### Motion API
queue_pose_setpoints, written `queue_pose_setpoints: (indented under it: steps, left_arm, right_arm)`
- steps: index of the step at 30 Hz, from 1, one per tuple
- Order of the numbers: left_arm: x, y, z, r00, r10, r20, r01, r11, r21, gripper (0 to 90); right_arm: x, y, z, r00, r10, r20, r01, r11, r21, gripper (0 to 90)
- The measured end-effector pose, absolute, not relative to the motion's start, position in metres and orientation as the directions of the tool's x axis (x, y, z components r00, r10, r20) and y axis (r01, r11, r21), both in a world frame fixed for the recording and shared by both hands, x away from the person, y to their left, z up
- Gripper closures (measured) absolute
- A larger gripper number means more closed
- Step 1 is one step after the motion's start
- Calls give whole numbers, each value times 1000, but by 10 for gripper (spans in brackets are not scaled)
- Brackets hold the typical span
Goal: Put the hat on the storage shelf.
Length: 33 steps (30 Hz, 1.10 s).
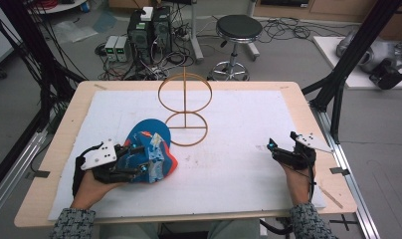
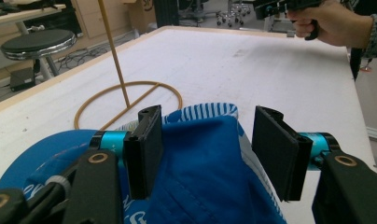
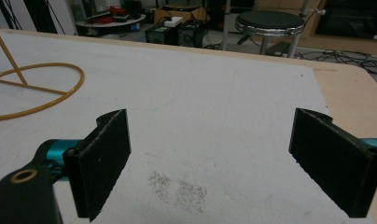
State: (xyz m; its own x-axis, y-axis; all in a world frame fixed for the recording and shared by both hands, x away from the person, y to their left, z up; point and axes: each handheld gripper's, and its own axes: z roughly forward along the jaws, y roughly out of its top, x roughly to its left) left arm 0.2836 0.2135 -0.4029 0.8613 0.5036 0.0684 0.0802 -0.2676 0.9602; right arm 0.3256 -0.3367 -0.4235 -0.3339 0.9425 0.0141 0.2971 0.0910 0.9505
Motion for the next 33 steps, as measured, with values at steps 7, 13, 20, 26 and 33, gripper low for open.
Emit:
queue_pose_setpoints:
  steps: [7,13,20,26,33]
  left_arm:
    - [282,213,-405,861,498,102,54,-290,956,541]
    - [281,212,-405,865,489,111,44,-295,955,762]
    - [282,213,-405,824,554,117,48,-274,961,881]
    - [283,214,-399,799,596,73,66,-209,976,885]
    - [286,221,-381,748,664,24,97,-144,985,885]
  right_arm:
    - [326,-337,-424,-330,944,15,300,90,950,118]
    - [326,-337,-424,-330,944,15,302,90,949,118]
    - [326,-337,-424,-330,944,13,301,92,949,118]
    - [326,-338,-423,-325,946,14,300,89,950,118]
    - [325,-341,-423,-316,948,27,303,74,950,117]
